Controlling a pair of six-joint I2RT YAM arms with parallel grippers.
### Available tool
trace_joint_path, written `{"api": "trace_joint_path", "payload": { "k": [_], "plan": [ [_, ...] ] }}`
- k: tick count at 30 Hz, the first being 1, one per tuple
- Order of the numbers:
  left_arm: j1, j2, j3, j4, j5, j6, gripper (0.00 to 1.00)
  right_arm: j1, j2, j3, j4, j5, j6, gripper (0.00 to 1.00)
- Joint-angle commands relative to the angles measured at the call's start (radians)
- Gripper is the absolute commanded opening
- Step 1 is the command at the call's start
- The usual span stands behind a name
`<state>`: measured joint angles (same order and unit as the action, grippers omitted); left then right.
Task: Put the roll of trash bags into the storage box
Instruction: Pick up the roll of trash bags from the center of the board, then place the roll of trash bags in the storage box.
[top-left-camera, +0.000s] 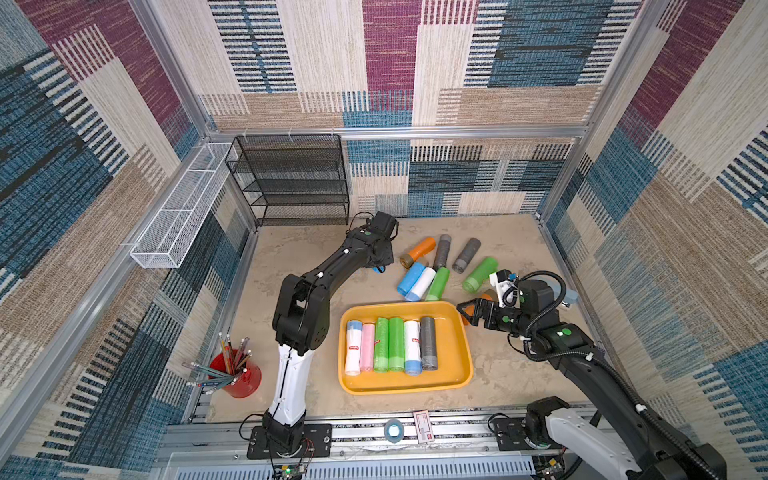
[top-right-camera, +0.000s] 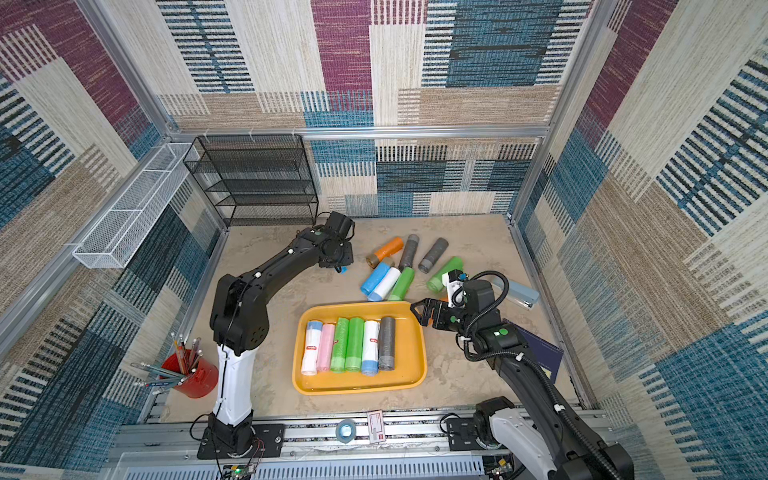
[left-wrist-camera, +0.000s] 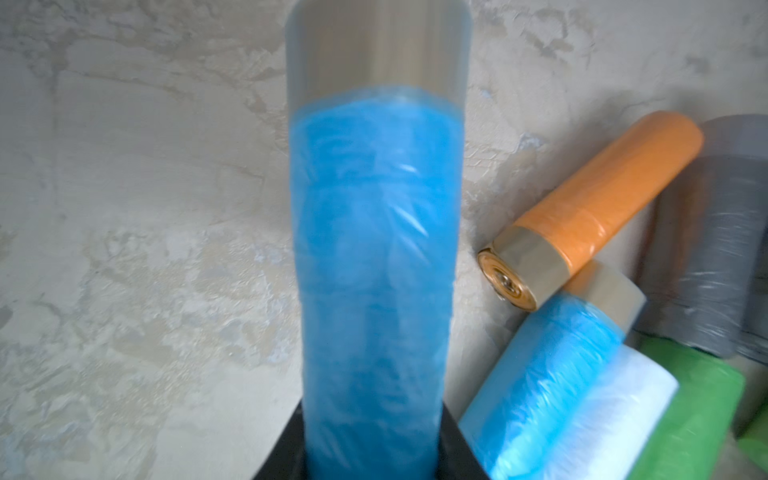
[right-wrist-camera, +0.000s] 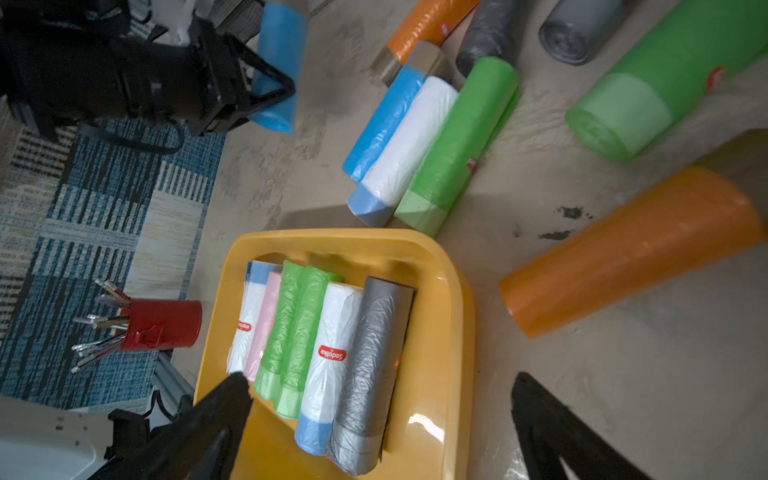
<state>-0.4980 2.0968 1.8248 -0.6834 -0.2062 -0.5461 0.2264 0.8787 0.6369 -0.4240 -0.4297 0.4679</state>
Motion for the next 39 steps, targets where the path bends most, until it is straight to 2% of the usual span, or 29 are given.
{"api": "trace_joint_path", "payload": {
  "k": [1,4,7,14,20,26,32,39],
  "plan": [
    [-0.008,-0.103,-0.118,0.056,0.041,-0.006,0.35,-0.031,-0.06,0.022,-0.038,0.122,0.07,0.99],
    [-0.023,-0.228,-0.258,0.106,0.099,-0.031,0.35,-0.066,-0.115,0.084,-0.084,0.175,0.076,0.99],
    [-0.056,-0.338,-0.362,0.113,0.145,-0.06,0.35,-0.084,-0.098,0.171,-0.16,0.195,0.038,0.99],
    [-0.188,-0.566,-0.565,0.156,0.143,-0.159,0.35,-0.12,-0.067,0.231,-0.252,0.178,-0.013,0.99],
    [-0.264,-0.695,-0.72,0.199,0.165,-0.28,0.36,-0.128,-0.069,0.193,-0.265,0.092,0.002,0.99],
    [-0.393,-0.664,-0.746,0.251,0.153,-0.393,0.36,-0.129,-0.061,0.088,-0.254,-0.085,-0.022,0.99],
    [-0.539,-0.515,-0.613,0.219,0.067,-0.463,0.36,-0.128,-0.087,0.043,-0.264,-0.185,-0.052,0.99],
    [-0.664,-0.394,-0.541,0.208,-0.042,-0.576,0.35,-0.128,-0.193,-0.03,-0.246,-0.174,0.008,0.99]
  ]
}}
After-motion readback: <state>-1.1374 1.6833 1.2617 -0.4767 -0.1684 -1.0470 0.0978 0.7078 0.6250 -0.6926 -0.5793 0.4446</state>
